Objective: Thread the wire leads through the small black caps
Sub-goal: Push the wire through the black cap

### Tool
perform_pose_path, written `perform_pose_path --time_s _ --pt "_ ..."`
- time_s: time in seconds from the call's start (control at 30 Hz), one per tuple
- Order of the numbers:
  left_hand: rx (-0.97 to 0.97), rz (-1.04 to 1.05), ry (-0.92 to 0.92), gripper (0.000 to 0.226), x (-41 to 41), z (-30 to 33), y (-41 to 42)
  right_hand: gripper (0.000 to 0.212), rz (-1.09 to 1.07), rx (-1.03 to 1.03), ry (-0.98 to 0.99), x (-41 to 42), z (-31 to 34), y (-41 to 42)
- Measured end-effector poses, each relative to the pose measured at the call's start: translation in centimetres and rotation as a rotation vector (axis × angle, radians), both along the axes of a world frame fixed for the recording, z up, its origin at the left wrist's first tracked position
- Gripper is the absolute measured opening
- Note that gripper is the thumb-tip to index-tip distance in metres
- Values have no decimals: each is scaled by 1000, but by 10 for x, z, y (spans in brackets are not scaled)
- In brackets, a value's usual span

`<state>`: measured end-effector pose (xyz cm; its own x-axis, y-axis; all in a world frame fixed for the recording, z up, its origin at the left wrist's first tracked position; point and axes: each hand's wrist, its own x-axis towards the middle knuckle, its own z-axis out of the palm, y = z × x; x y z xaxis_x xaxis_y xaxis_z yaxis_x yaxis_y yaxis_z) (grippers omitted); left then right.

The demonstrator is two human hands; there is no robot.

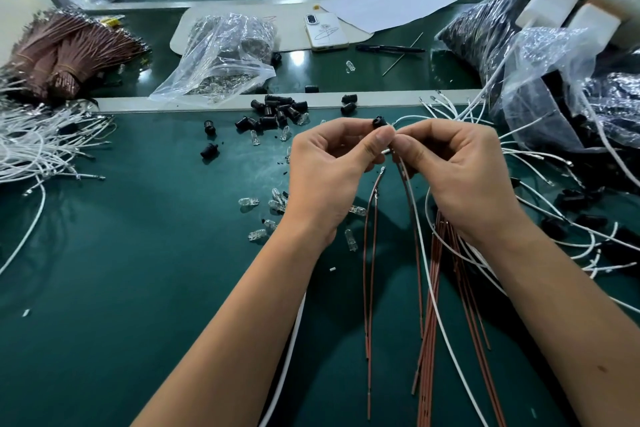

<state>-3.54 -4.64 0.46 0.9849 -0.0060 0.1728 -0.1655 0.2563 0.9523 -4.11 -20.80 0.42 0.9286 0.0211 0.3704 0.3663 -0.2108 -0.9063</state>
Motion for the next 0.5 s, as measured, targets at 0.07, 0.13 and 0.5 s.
perform_pose_path --time_s 0.07,0.13,0.5 --pt "-23 12 6 7 0 0 0 3 3 16 10 1 -1 1" --pt "-17 31 -20 9 0 0 -1 3 7 30 18 2 -3 1" --pt "43 42 -181 17 0 2 0 10 67 -23 0 1 0 -2"
